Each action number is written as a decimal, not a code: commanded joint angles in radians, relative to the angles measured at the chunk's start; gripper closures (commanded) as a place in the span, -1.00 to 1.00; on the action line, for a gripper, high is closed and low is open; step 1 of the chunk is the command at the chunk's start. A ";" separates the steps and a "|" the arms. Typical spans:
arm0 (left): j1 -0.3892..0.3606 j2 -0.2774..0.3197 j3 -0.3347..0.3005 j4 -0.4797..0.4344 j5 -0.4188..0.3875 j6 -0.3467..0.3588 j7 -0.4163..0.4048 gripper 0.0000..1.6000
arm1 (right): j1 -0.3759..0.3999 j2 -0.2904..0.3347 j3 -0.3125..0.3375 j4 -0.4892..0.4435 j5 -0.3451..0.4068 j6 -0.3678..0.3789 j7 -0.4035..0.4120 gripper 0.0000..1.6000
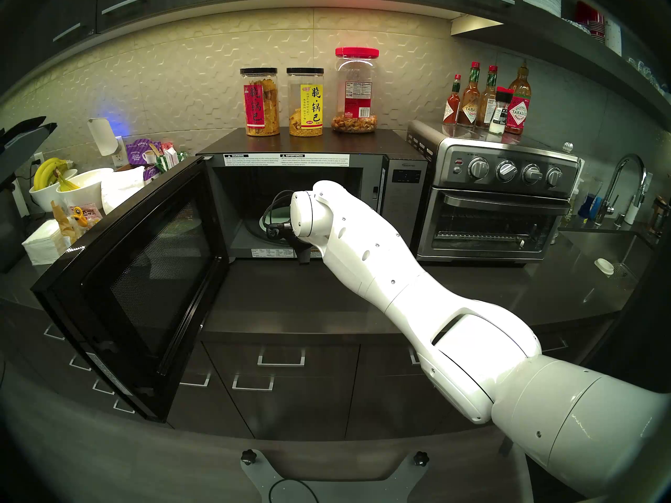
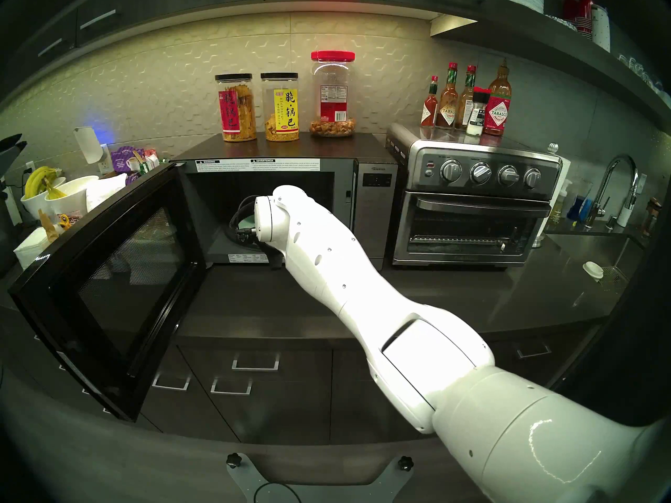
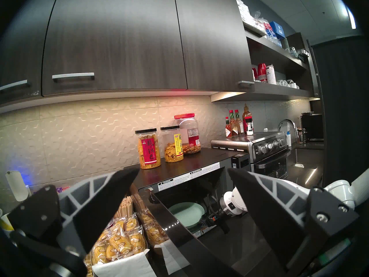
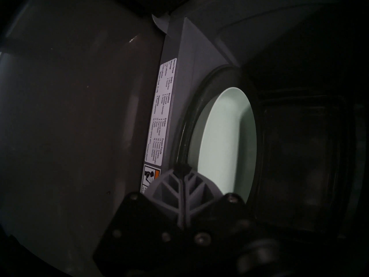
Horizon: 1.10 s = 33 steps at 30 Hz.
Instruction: Open the microwave, put the plate inside, and close the door
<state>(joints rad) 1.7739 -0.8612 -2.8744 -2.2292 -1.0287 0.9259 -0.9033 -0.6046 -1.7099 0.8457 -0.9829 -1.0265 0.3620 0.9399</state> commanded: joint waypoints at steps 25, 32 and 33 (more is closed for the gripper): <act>0.001 0.003 -0.005 0.000 0.002 -0.001 -0.107 -1.00 | 0.025 -0.034 0.013 0.025 -0.041 0.017 -0.088 1.00; 0.001 0.003 -0.005 0.000 0.001 -0.001 -0.105 -1.00 | 0.021 -0.037 0.016 0.024 -0.049 0.015 -0.098 1.00; 0.001 0.003 -0.005 0.000 0.001 -0.001 -0.105 -1.00 | 0.020 -0.037 0.016 0.021 -0.049 0.015 -0.097 1.00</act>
<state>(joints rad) 1.7741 -0.8612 -2.8744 -2.2293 -1.0277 0.9259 -0.9033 -0.6047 -1.7300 0.8603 -0.9426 -1.0766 0.3836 0.8582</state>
